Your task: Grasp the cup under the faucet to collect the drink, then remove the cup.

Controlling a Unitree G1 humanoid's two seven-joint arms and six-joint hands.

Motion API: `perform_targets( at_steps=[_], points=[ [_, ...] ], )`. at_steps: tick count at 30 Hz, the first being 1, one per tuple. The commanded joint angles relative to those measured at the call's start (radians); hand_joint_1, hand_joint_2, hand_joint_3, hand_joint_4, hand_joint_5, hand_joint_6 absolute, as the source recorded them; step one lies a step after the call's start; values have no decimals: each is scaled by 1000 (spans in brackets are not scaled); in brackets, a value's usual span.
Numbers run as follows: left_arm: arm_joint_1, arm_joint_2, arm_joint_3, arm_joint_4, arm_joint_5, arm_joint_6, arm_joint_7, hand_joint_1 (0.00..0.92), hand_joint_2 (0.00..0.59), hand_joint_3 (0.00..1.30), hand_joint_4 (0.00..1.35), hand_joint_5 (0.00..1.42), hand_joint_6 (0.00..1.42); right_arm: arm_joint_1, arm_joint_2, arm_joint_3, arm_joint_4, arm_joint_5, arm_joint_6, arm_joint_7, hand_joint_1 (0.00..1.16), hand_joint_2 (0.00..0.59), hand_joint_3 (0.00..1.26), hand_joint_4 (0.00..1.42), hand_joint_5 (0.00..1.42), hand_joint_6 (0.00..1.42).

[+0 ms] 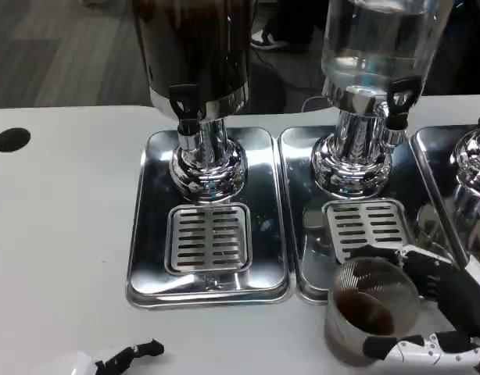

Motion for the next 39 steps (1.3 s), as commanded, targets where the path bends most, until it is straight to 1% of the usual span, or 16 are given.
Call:
perform_targets(
  at_steps=[1,9,15,19,21,28,33,37,39],
  points=[
    [10,10,11,-15,4,13,-17,0,65,345,267,309,274,-32,18,-3,45,0,-54,-15,813,121,429,453,478,319],
    [4,15,7,-20,8,26,-29,0,64,345,261,309,278,-57,34,0,127,-18,-100,-25,813,121,433,454,478,320],
    [2,16,2,-22,14,36,-36,0,64,345,260,309,279,-68,39,1,170,-32,-153,-43,813,121,416,428,448,261],
    [2,16,6,-27,11,39,-40,0,64,345,260,309,279,-70,36,2,182,-55,-200,-68,806,118,388,387,406,198],
    [1,17,7,-31,10,40,-43,0,64,345,260,309,279,-70,33,5,182,-65,-213,-77,798,110,368,366,394,179],
    [-6,18,3,-30,9,43,-51,0,64,345,260,309,279,-63,26,19,168,-76,-232,-88,758,98,313,286,346,179],
    [-4,17,2,-29,7,41,-52,0,64,345,260,309,279,-59,21,27,152,-77,-237,-94,751,96,218,194,293,141],
    [1,16,3,-26,4,37,-48,0,67,345,260,309,279,-55,15,33,138,-84,-238,-101,738,100,92,29,168,83],
    [1,16,3,-24,4,36,-46,0,67,345,260,309,280,-53,10,37,127,-84,-232,-100,715,103,24,1,96,49]
  ],
)
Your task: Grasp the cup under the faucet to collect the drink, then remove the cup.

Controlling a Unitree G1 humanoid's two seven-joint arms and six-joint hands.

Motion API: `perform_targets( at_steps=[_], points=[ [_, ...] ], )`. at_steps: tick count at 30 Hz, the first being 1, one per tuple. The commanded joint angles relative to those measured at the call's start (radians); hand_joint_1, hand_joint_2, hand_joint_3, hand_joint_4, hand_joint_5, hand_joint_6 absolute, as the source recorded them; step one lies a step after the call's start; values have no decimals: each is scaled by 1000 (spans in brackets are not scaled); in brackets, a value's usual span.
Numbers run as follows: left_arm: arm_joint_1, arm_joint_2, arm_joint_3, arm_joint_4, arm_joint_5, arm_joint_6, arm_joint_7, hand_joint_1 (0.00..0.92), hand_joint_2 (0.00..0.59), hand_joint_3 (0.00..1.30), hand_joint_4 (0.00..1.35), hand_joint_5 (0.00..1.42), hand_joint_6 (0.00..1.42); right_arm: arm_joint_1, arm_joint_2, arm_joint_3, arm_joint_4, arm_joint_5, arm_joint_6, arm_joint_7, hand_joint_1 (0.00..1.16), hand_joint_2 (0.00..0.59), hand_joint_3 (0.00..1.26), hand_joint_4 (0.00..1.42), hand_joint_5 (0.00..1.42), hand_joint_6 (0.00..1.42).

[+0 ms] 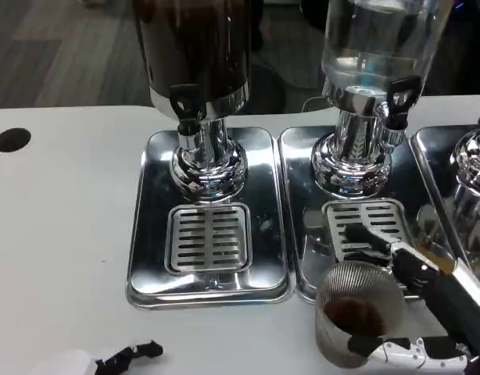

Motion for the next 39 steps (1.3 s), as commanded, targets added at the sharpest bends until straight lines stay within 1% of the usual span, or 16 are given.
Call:
perform_targets(
  at_steps=[1,5,7,9,12,14,17,20,22,25,28,31,32,35,37,39],
  points=[
    [9,7,3,-3,3,0,-4,0,68,345,260,309,280,3,-17,10,-26,-6,-10,-10,703,104,5,0,82,44],
    [9,10,8,-6,-2,-3,-4,0,68,345,260,309,280,1,-32,25,-45,14,11,7,616,112,0,0,48,25],
    [9,11,13,-7,-8,-5,-3,0,68,345,260,309,280,7,-35,27,-62,34,23,12,500,121,0,0,48,25],
    [9,13,19,-4,-18,-11,1,0,68,345,260,309,280,18,-35,28,-86,71,43,25,250,185,11,0,67,42],
    [9,12,25,1,-29,-21,7,0,68,345,260,309,280,38,-31,27,-140,171,116,75,37,309,99,21,124,72],
    [8,10,31,7,-38,-33,13,0,68,345,260,309,280,53,-29,17,-185,227,173,101,2,371,139,58,148,80],
    [5,5,38,17,-51,-56,29,0,68,349,260,309,280,80,-31,-2,-256,273,271,105,0,470,175,90,175,63],
    [2,2,47,29,-68,-83,55,0,69,354,260,309,249,121,-43,-41,-356,263,387,55,0,531,189,96,171,43],
    [-1,-1,54,38,-78,-104,74,0,72,346,260,309,230,141,-48,-60,-407,240,442,28,0,546,190,105,169,26],
    [-8,-1,73,48,-73,-152,130,0,73,334,257,287,189,179,-55,-86,-494,178,518,-40,10,575,181,106,144,8],
    [-16,-1,88,53,-57,-184,172,0,88,305,219,240,151,214,-58,-109,-576,97,553,-106,52,586,168,97,117,0],
    [-27,-3,99,53,-37,-202,208,0,103,263,153,183,112,254,-75,-157,-687,-134,543,-236,164,586,159,86,83,0],
    [-30,-3,102,52,-27,-208,218,0,109,245,128,163,94,266,-79,-170,-717,-208,543,-277,234,586,143,63,65,0],
    [-37,-1,108,50,12,-218,250,0,118,209,79,119,51,316,-78,-195,-813,-457,563,-414,351,586,118,16,8,0],
    [-40,-5,113,52,33,-222,270,0,119,177,48,93,15,345,-69,-193,-843,-563,587,-485,429,586,100,1,0,0],
    [-39,-12,116,50,71,-212,293,0,120,148,10,64,1,362,-59,-185,-847,-615,613,-532,508,586,90,0,0,0]
  ],
)
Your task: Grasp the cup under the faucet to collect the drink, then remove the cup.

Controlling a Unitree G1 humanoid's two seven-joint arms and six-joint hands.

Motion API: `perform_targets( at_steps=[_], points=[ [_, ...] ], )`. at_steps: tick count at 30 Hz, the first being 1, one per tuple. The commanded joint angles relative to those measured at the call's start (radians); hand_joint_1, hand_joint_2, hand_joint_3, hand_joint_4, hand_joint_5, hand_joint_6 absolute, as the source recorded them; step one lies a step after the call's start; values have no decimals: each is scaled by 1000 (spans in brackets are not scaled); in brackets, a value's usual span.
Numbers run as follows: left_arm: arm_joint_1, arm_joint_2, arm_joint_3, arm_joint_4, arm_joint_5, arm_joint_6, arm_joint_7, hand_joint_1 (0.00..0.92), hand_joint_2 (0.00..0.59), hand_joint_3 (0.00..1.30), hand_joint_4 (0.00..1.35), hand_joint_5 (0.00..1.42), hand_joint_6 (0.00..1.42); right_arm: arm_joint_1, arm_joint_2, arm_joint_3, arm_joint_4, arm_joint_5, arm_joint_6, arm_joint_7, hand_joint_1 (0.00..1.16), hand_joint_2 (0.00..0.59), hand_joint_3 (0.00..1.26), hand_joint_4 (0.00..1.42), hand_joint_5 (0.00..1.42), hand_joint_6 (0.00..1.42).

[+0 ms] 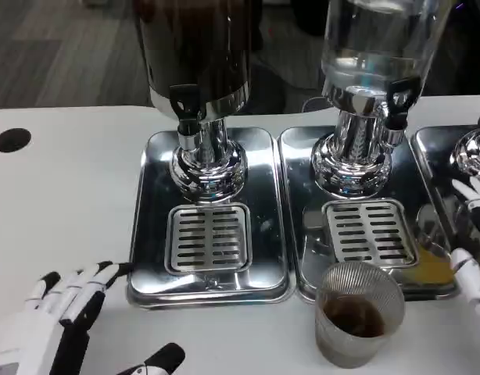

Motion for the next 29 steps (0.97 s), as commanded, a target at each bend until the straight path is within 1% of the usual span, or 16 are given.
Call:
perform_targets(
  at_steps=[1,2,5,6,9,10,11,17,18,22,24,29],
  points=[
    [3,-12,9,0,81,3,57,0,121,135,2,48,0,51,18,8,-20,-146,66,-123,540,578,76,0,0,0],
    [3,-12,8,-5,105,10,61,0,114,120,0,41,0,56,21,18,-13,-176,86,-147,571,577,66,0,0,0],
    [-5,-3,4,-13,146,29,41,0,109,103,0,28,0,71,28,49,-12,-258,139,-209,584,570,50,0,0,0],
    [-8,-1,4,-13,151,34,34,0,107,102,0,27,0,76,30,59,-16,-278,154,-224,593,559,48,0,0,0],
    [-14,6,8,-10,153,46,14,0,104,102,0,26,0,86,29,83,-33,-305,187,-250,598,556,48,0,0,0],
    [-15,8,12,-9,147,51,7,0,104,102,0,26,0,88,26,89,-37,-307,195,-255,599,554,48,0,0,0],
    [-16,10,18,-8,141,53,4,0,103,102,0,26,0,91,24,95,-44,-308,205,-255,600,536,48,0,0,0],
    [-7,13,40,-16,117,45,7,0,98,101,0,25,0,100,12,114,-70,-296,239,-244,600,523,48,0,0,0],
    [-5,13,42,-17,117,43,9,0,98,101,0,25,0,100,10,116,-73,-294,243,-244,594,511,48,0,0,0],
    [1,8,45,-18,113,36,13,0,97,103,0,25,0,107,-4,121,-82,-282,249,-239,590,506,53,0,0,0],
    [2,7,44,-18,112,35,14,0,97,106,0,26,0,110,-10,121,-83,-274,251,-238,586,492,57,0,0,0],
    [-5,6,40,-15,99,36,8,0,94,109,0,30,0,114,-20,121,-80,-250,254,-235,583,489,58,0,0,0]
  ],
)
